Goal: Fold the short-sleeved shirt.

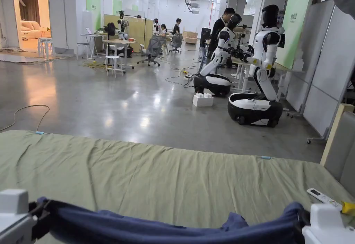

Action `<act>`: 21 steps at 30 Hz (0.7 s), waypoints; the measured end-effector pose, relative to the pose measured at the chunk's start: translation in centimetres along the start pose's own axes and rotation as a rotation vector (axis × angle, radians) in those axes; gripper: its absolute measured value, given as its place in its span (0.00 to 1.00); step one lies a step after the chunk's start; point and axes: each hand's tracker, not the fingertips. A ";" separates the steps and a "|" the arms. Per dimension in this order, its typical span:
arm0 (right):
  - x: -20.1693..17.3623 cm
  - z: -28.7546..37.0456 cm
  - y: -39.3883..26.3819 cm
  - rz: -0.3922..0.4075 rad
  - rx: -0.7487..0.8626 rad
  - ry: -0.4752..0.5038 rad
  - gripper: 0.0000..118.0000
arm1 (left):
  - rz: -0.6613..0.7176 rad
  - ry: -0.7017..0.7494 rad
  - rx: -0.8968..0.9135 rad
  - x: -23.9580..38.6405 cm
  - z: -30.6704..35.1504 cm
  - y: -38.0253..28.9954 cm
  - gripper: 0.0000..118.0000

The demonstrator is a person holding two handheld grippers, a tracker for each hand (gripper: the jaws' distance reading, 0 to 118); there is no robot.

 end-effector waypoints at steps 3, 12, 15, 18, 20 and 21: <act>-1.0 3.7 -3.0 -0.047 -0.069 0.020 0.02 | 0.038 -0.013 -0.035 -1.2 1.7 -2.9 0.04; -2.6 10.1 -9.3 -0.035 -0.164 0.012 0.02 | 0.093 -0.043 -0.181 1.1 9.2 -9.1 0.04; -2.9 10.8 -10.6 -0.039 -0.216 0.004 0.02 | 0.080 -0.047 -0.244 2.0 9.6 -11.2 0.04; -3.2 10.6 -12.6 -0.061 -0.337 0.035 0.02 | 0.082 -0.047 -0.342 2.8 8.9 -13.6 0.04; -3.6 10.4 -13.9 -0.064 -0.390 0.035 0.02 | 0.063 -0.041 -0.409 3.6 8.5 -14.3 0.04; -3.8 10.3 -14.5 -0.055 -0.413 0.033 0.02 | 0.050 -0.033 -0.430 3.8 8.1 -14.9 0.04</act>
